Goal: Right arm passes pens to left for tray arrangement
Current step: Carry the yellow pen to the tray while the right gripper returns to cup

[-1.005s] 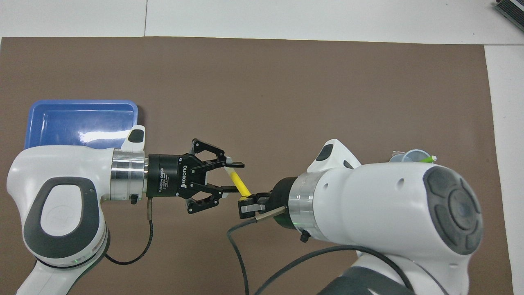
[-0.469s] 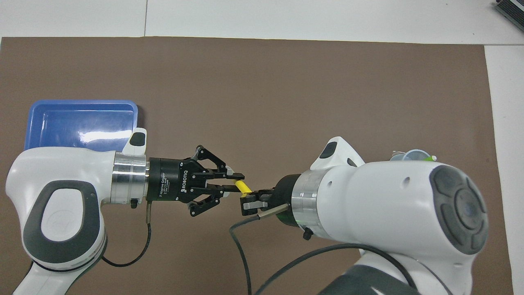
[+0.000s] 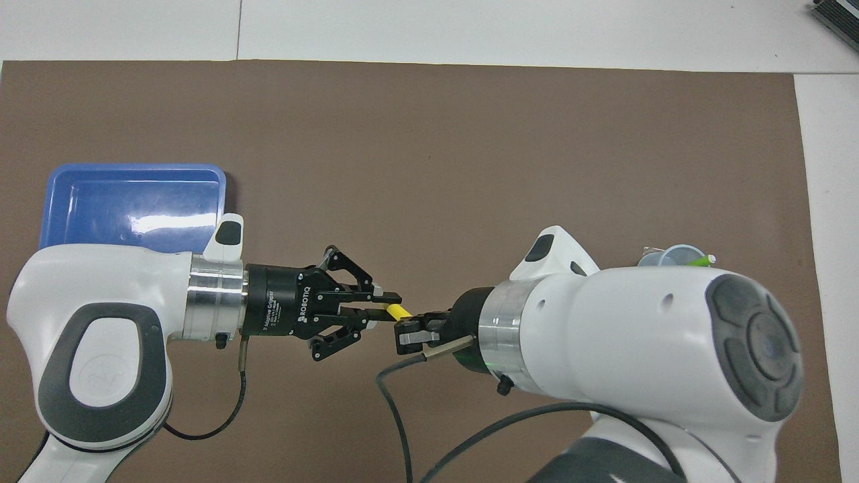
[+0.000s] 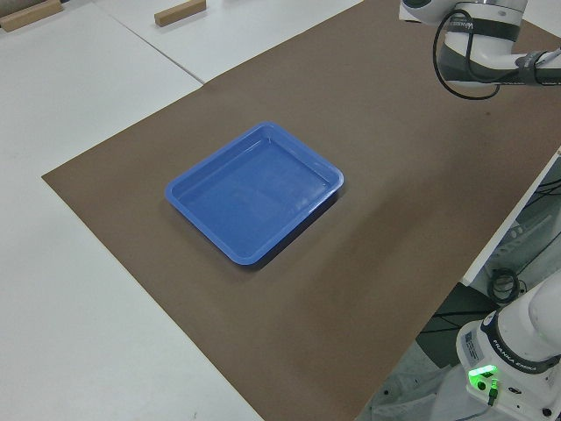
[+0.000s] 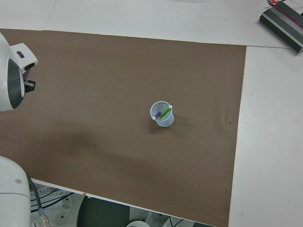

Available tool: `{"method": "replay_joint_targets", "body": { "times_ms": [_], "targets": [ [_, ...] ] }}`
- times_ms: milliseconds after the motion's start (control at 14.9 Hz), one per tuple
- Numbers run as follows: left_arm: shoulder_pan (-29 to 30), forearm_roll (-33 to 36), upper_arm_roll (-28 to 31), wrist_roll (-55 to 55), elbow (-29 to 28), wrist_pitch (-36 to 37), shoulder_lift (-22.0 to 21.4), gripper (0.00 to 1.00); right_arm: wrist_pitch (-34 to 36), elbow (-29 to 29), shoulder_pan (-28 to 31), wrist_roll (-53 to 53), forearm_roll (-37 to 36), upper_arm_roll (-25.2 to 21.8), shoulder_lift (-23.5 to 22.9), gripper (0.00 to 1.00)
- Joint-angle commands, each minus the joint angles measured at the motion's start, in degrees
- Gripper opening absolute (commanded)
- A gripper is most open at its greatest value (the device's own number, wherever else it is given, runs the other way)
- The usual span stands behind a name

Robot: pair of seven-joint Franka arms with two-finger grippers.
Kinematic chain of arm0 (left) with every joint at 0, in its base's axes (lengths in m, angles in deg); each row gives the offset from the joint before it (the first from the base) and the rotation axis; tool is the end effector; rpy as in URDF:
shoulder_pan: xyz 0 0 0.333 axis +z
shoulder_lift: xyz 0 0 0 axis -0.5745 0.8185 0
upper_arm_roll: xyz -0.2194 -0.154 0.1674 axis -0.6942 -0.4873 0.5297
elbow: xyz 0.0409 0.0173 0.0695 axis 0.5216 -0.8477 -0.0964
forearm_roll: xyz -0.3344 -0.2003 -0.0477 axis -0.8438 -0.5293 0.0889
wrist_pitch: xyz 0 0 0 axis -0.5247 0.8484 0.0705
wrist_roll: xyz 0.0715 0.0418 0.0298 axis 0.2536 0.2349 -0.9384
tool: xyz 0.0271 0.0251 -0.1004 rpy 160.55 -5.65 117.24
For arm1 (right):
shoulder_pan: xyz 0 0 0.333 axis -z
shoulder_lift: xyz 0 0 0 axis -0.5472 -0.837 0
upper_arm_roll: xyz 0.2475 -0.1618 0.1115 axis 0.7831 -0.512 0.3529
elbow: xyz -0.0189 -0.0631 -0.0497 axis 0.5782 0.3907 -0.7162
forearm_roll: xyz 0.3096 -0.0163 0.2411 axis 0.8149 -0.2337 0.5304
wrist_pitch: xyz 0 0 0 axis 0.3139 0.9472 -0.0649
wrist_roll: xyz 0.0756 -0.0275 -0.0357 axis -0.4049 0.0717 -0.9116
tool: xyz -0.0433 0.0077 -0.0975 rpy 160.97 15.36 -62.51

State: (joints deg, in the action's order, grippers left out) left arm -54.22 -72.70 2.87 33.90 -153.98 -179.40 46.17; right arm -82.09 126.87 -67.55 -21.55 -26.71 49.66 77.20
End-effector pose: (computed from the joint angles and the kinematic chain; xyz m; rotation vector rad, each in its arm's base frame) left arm 0.4405 -0.2496 0.4994 1.8362 1.0999 -0.7997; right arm 0.4380 0.3273 0.6001 -2.6178 -0.1471 -0.0632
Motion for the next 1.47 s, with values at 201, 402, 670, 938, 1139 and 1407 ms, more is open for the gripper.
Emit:
{"method": "replay_joint_targets", "body": {
  "times_ms": [201,402,670,938,1139,1407],
  "targets": [
    [-1.0,0.1,0.1,-1.8,-0.8,-0.6,-1.9,0.00,-1.7,1.1,0.2,3.0,-1.1,0.3,0.6,1.00],
    [-0.8,3.9,0.2,-0.3,-0.8,-0.5,-1.8,0.00,-1.6,0.8,2.9,1.5,-3.8,0.2,0.2,1.00],
    [-0.3,11.1,0.2,8.6,-0.6,3.4,-1.8,0.00,-0.8,-0.2,7.4,-7.5,-5.7,0.2,-0.9,1.00],
    [0.1,23.4,0.3,23.2,0.0,8.4,-1.7,0.00,3.0,0.7,14.2,-17.7,-9.8,0.2,-0.6,1.00],
    [0.1,33.7,0.6,33.6,0.8,11.0,-1.6,0.00,6.4,1.6,20.3,-29.8,-13.0,0.2,-0.5,1.00],
    [0.1,46.4,0.7,43.1,0.8,10.7,-1.5,0.00,8.1,5.0,25.1,-35.3,-17.5,0.2,0.0,1.00]
  ]
}}
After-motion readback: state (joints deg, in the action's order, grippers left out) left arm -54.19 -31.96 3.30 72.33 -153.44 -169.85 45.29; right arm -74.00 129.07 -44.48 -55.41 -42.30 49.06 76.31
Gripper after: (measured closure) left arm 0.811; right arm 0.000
